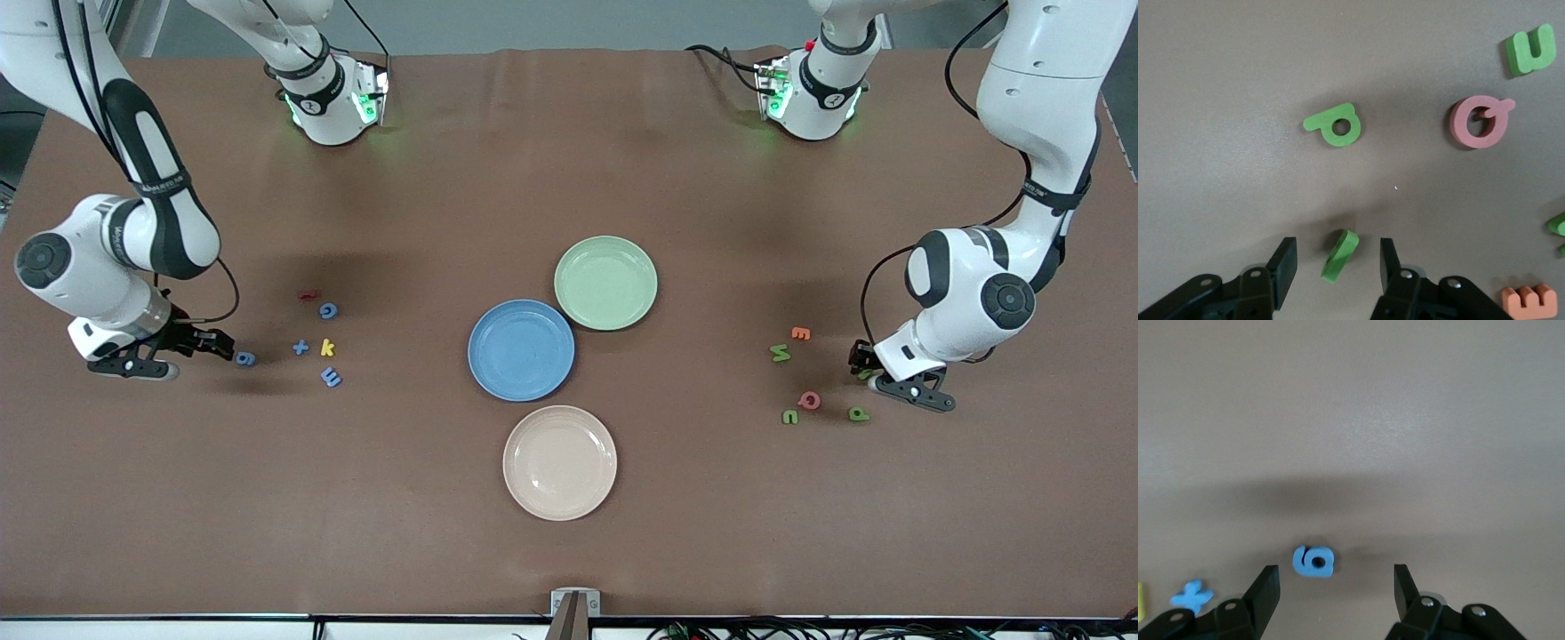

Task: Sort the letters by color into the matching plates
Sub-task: 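Grasp the green I and blue 6 with the left and right grippers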

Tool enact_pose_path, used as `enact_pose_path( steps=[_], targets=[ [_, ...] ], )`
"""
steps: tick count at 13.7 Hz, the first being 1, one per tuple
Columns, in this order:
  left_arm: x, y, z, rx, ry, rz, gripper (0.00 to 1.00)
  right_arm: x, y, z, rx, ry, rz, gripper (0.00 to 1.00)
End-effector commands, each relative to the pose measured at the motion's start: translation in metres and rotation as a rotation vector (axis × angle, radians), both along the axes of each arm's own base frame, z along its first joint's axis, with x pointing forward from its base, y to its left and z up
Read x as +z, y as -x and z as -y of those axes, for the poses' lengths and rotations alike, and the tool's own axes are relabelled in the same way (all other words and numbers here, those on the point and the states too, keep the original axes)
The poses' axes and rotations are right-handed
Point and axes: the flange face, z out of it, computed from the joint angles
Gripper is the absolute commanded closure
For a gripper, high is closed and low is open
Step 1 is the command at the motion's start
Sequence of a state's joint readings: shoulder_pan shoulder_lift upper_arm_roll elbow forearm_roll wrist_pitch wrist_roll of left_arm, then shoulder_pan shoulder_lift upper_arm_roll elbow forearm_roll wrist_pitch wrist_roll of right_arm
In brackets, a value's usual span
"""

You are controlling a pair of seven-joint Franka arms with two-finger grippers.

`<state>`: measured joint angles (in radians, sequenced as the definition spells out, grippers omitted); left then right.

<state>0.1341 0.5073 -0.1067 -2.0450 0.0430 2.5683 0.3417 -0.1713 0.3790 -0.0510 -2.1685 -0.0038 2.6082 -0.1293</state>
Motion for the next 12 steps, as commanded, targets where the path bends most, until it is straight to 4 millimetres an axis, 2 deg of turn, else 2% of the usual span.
enact_pose_path(
  steps=[1, 3, 5, 7, 8, 10, 12],
  targets=[
    [-0.005, -0.004, -0.003, -0.025, -0.009, 0.008, 0.53, -0.024, 0.000, 0.000, 0.006, -0.002, -0.007, 0.24],
    [-0.006, -0.003, -0.005, -0.035, -0.009, 0.002, 0.70, -0.031, 0.000, -0.002, 0.004, -0.007, -0.012, 0.24],
    [-0.005, -0.002, -0.014, -0.021, -0.009, -0.001, 0.97, -0.039, 0.000, -0.004, 0.002, -0.008, -0.013, 0.24],
    [0.008, -0.004, -0.014, -0.021, -0.012, 0.006, 1.00, -0.043, 0.000, -0.006, -0.007, -0.015, -0.018, 0.24],
    [0.021, -0.005, -0.014, -0.019, -0.015, 0.015, 1.00, -0.045, 0.001, -0.008, -0.013, -0.022, -0.021, 0.24],
    [0.049, -0.007, -0.005, -0.031, -0.019, 0.008, 1.00, -0.049, 0.001, -0.011, -0.011, -0.024, -0.027, 0.24],
    [0.073, -0.005, 0.013, -0.050, -0.012, -0.002, 1.00, -0.054, 0.001, -0.011, -0.009, -0.027, -0.034, 0.27]
  ],
)
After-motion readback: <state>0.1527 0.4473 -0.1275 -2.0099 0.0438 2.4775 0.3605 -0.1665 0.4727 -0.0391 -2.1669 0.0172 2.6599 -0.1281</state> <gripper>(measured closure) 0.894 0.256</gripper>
